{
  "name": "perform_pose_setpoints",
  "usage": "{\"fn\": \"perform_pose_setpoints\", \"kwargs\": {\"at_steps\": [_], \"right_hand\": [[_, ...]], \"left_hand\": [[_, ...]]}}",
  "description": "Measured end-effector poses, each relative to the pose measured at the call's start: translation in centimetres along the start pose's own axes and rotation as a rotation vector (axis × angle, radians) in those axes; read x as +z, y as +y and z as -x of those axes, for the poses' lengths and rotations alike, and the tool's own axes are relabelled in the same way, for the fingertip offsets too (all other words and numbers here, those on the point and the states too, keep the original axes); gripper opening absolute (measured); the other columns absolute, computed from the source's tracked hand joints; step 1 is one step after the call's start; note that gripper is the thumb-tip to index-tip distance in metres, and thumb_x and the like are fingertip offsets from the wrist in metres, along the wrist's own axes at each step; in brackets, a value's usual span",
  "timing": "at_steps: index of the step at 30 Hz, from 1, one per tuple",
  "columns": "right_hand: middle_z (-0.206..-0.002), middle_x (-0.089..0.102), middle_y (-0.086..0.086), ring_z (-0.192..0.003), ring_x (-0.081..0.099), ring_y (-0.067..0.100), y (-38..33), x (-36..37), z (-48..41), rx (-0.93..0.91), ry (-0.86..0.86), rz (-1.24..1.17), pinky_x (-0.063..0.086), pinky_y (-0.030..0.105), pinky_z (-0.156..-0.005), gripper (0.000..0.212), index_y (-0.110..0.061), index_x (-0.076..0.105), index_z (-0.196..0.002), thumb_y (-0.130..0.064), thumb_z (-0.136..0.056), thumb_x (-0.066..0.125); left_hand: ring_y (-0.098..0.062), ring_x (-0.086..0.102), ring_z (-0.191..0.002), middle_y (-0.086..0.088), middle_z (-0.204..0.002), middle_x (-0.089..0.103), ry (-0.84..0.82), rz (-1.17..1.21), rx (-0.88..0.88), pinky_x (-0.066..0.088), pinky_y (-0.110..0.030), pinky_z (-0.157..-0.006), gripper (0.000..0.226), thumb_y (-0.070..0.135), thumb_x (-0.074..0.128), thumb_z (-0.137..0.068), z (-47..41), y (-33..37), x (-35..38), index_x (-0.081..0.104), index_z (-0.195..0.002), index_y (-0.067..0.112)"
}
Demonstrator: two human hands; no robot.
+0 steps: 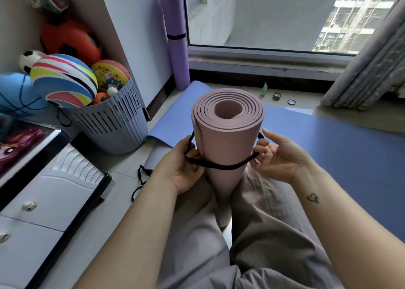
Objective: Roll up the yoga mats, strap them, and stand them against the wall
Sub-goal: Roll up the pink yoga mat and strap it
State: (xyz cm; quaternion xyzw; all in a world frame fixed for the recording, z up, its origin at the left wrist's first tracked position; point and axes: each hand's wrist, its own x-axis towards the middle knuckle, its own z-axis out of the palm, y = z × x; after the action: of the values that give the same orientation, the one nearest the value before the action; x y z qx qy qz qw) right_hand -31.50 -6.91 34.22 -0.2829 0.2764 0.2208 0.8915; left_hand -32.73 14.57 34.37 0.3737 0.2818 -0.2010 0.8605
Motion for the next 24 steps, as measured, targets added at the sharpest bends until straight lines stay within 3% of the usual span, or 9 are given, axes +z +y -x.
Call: {"fn": "perform_pose_setpoints", "kwargs": {"at_steps": [3,6,9,11,13,16,20,22,24], "right_hand": [[-0.062,0.048,-0.005,-0.047,0.035,0.008,-1.0,-0.2,-1.0,-0.01,0.041,-0.1,0.032,0.015,-0.081,0.024,-0.012,0.051,-0.098,-0.016,-0.08,0.067],[-0.066,0.052,-0.005,-0.04,0.032,0.007,-1.6,0.4,-2.4,0.011,0.012,-0.105,0.036,0.009,-0.067,0.015,-0.011,0.055,-0.095,-0.013,-0.084,0.064],[-0.061,0.052,-0.003,-0.036,0.033,0.007,-2.1,1.6,-3.2,0.013,-0.044,0.101,0.027,0.012,-0.063,0.009,-0.008,0.058,-0.093,-0.008,-0.084,0.057],[-0.051,0.046,-0.004,-0.036,0.033,0.007,-2.4,2.5,-3.1,0.0,-0.064,0.289,0.025,0.018,-0.063,0.002,-0.009,0.057,-0.083,-0.007,-0.082,0.056],[-0.047,0.04,-0.005,-0.038,0.032,0.007,-2.8,2.9,-3.2,-0.02,-0.054,0.385,0.026,0.022,-0.063,0.012,-0.01,0.058,-0.072,-0.007,-0.083,0.055],[-0.044,0.041,-0.005,-0.042,0.033,0.006,-2.9,2.4,-4.9,-0.077,0.069,0.448,0.027,0.021,-0.062,0.024,-0.013,0.055,-0.068,-0.004,-0.089,0.049],[-0.058,0.045,-0.002,-0.03,0.034,0.003,-2.3,0.5,-6.6,-0.185,0.284,0.554,0.026,0.014,-0.034,0.02,-0.013,0.054,-0.085,0.0,-0.094,0.041],[-0.061,0.044,0.0,-0.033,0.036,0.002,-1.5,0.0,-6.1,-0.207,0.252,0.611,0.026,0.014,-0.031,0.016,-0.009,0.055,-0.089,0.002,-0.093,0.044],[-0.05,0.041,-0.003,-0.036,0.033,0.003,-0.1,-0.3,-5.0,-0.196,0.186,0.602,0.027,0.014,-0.035,0.026,-0.009,0.05,-0.069,0.002,-0.093,0.044]], "left_hand": [[-0.006,0.038,-0.038,0.008,-0.041,0.034,0.027,0.019,0.013,0.037,-0.021,-0.052,0.033,0.028,0.054,-0.092,-0.7,1.1,0.0,0.042,-0.063,0.02],[-0.009,0.036,-0.043,0.008,-0.045,0.033,-0.006,-0.082,0.025,0.039,-0.023,-0.058,0.032,0.027,0.058,-0.089,-1.6,2.7,0.3,0.045,-0.061,0.018],[-0.011,0.034,-0.058,0.005,-0.053,0.036,-0.069,-0.321,0.009,0.036,-0.026,-0.064,0.033,0.028,0.062,-0.082,-2.6,3.9,0.7,0.043,-0.056,0.02],[-0.011,0.037,-0.063,0.003,-0.066,0.04,-0.04,-0.463,0.063,0.038,-0.025,-0.062,0.023,0.026,0.06,-0.087,-3.5,4.6,0.8,0.048,-0.067,0.022],[-0.012,0.038,-0.062,0.0,-0.071,0.04,0.018,-0.532,0.143,0.038,-0.025,-0.057,0.012,0.02,0.058,-0.087,-4.4,4.9,1.2,0.051,-0.078,0.023],[-0.011,0.036,-0.047,0.0,-0.059,0.039,0.161,-0.529,0.207,0.034,-0.018,-0.04,0.019,0.003,0.047,-0.08,-5.5,4.3,1.4,0.048,-0.073,0.02],[-0.013,0.029,-0.034,0.001,-0.039,0.033,0.268,-0.623,0.243,0.028,-0.018,-0.043,0.025,-0.003,0.042,-0.076,-6.2,4.0,1.2,0.038,-0.059,0.014],[-0.015,0.03,-0.038,0.0,-0.042,0.033,0.227,-0.676,0.24,0.028,-0.021,-0.046,0.019,0.0,0.047,-0.07,-5.6,3.7,1.2,0.041,-0.061,0.016],[-0.014,0.033,-0.039,0.0,-0.044,0.036,0.155,-0.69,0.22,0.031,-0.017,-0.042,0.026,-0.002,0.046,-0.076,-5.0,3.1,1.0,0.042,-0.059,0.017]]}}
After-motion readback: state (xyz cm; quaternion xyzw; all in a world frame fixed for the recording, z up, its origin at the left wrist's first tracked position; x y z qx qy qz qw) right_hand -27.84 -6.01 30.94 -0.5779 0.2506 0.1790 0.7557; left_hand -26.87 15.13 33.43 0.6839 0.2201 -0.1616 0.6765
